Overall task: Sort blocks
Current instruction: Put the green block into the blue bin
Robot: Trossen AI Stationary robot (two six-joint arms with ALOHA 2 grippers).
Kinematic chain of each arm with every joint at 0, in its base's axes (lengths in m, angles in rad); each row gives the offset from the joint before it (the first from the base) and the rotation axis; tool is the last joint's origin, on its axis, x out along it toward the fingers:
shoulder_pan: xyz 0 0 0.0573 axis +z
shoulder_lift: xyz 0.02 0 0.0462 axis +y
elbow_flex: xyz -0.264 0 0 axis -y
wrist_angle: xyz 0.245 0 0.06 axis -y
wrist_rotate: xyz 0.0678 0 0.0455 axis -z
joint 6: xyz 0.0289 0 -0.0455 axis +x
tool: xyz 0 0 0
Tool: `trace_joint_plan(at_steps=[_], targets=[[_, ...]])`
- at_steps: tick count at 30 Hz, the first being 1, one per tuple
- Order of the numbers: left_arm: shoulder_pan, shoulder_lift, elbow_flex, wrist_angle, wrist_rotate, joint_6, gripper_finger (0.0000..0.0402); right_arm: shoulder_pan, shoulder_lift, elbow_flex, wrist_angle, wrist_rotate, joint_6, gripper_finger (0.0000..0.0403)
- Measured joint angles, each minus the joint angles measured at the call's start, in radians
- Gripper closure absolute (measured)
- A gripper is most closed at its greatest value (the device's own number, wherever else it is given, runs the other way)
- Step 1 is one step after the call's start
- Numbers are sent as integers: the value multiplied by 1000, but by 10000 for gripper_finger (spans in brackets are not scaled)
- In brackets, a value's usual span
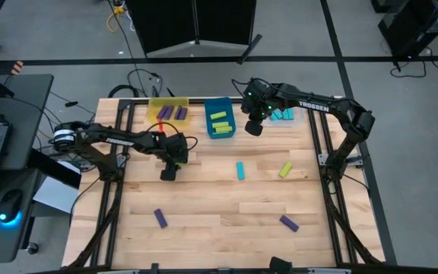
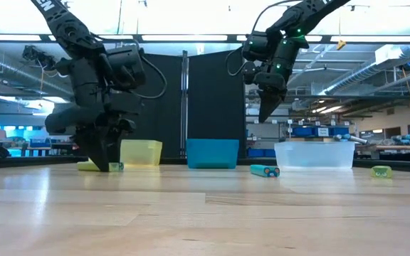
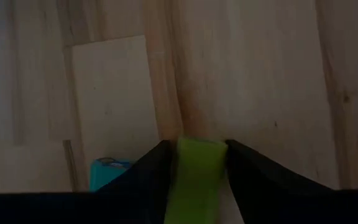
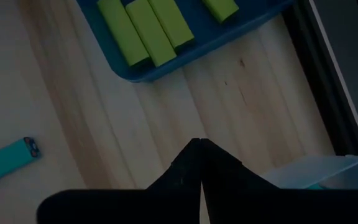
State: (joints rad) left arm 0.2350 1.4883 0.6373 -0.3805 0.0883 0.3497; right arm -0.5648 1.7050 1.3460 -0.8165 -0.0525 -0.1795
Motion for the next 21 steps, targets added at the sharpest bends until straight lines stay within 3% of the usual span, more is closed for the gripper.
trace_joint_plan(at_steps=[7, 21], targets=[[-29, 3, 20, -14, -50, 7, 290, 0, 0, 0, -12, 0, 0, 385], [-12, 7, 181, -11, -41, -34, 292, 2, -3, 0, -44, 0, -29, 388]])
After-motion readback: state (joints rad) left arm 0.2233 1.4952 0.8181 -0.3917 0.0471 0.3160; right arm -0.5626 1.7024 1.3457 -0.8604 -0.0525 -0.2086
